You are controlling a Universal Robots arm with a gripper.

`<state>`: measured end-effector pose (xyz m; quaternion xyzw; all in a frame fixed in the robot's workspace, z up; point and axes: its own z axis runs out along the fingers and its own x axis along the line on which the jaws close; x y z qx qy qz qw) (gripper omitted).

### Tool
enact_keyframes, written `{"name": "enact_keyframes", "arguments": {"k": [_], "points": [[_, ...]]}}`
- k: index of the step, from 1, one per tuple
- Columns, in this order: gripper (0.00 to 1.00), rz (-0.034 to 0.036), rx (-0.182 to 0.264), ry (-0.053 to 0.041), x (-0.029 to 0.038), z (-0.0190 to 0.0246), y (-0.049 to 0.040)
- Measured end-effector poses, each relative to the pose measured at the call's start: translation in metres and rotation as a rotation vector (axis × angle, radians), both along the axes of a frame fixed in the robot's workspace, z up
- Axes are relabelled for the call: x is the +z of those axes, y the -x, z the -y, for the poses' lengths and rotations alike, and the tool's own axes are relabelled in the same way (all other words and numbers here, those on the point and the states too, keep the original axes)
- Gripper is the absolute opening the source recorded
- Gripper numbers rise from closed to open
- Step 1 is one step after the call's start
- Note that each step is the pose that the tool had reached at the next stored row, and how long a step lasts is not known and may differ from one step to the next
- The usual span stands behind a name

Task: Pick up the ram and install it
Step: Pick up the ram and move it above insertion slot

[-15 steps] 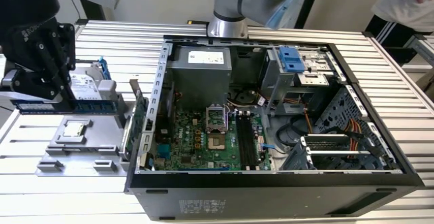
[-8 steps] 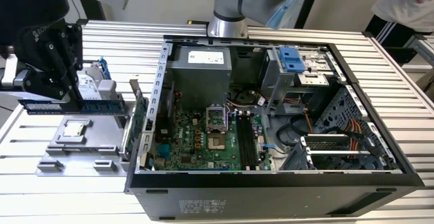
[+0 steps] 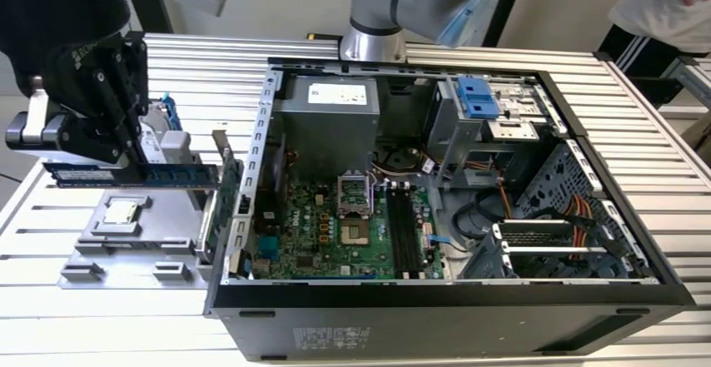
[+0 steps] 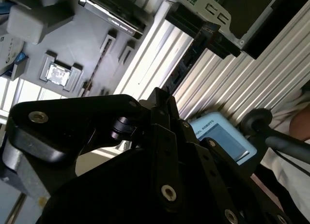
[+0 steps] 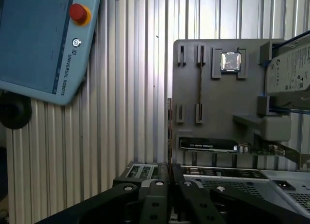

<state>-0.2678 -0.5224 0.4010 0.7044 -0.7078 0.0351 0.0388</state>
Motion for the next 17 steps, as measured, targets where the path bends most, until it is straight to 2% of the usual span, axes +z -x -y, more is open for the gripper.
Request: {"name": "enact_keyframes", "arguments": {"k": [17], "points": [[0.00, -0.0001, 0.000, 0.0001, 0.0000, 0.0000, -0.0053]]}}
